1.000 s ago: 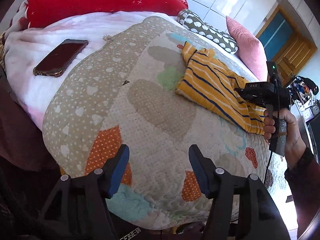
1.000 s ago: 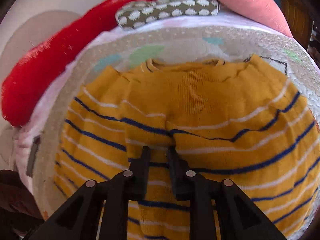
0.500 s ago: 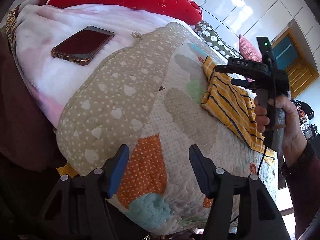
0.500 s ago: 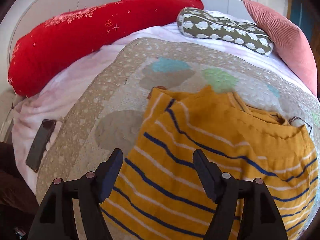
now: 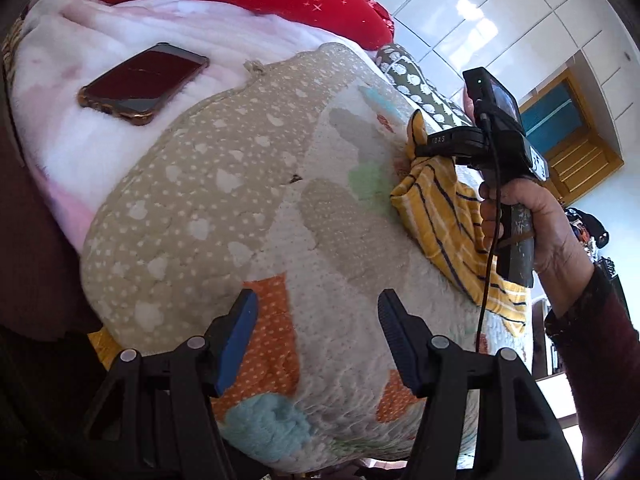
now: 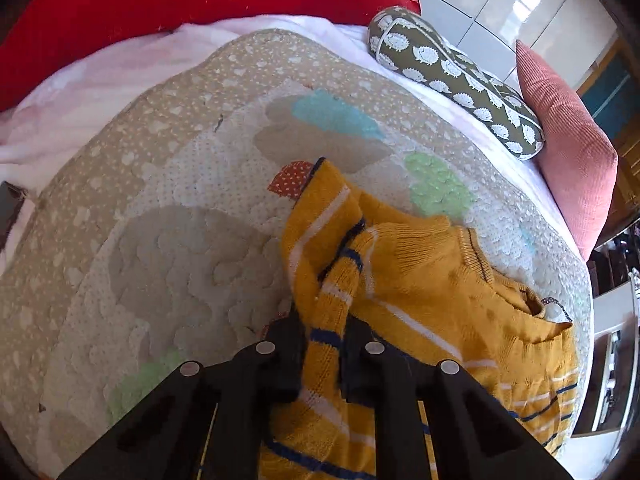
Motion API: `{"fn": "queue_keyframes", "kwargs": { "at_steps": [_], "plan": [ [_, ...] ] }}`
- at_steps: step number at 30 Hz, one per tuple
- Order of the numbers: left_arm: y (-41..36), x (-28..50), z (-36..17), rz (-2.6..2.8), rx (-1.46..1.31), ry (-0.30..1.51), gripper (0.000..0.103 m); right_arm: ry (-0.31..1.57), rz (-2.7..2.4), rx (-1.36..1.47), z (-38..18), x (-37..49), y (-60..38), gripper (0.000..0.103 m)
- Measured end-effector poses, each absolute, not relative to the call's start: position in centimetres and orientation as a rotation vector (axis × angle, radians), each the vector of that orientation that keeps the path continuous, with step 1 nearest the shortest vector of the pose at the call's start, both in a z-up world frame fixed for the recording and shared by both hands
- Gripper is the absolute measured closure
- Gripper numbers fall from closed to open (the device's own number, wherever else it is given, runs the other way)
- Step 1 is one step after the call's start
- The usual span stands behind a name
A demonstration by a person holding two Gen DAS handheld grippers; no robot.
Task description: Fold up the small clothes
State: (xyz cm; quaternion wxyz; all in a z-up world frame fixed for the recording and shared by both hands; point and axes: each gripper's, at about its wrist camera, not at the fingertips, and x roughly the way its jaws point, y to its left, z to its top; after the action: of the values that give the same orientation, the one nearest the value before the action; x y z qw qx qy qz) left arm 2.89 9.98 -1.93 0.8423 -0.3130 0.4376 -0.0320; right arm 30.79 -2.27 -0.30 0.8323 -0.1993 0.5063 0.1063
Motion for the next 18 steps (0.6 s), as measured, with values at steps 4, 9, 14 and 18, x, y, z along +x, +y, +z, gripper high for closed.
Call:
{"fn": "queue_keyframes", "kwargs": {
  "at_steps": [4, 9, 14, 18],
  "plan": [
    [6.3, 6.9, -1.1, -0.157, -0.609, 0.893, 0.034, 1.067, 0.279, -0.291, 2.0, 30.7, -4.8, 0.091],
    [1.7, 12.9, -1.4, -0.268, -0.55, 0.884, 0.034, 1.079, 0.331, -0.179, 3.5, 30.8, -6.9, 0.091],
    [-1.3, 17.8, -2.3, -0.29, -0.516, 0.954, 0.089, 1.078, 0.389, -0.106, 4.4, 30.4, -8.9, 0.091],
    [-4.2, 18.0, 0.0, -0.325, -0.479, 0.943, 0.095, 1.052, 0.412, -0.055, 5.6, 29.9, -12.1, 0.091]
  ]
}}
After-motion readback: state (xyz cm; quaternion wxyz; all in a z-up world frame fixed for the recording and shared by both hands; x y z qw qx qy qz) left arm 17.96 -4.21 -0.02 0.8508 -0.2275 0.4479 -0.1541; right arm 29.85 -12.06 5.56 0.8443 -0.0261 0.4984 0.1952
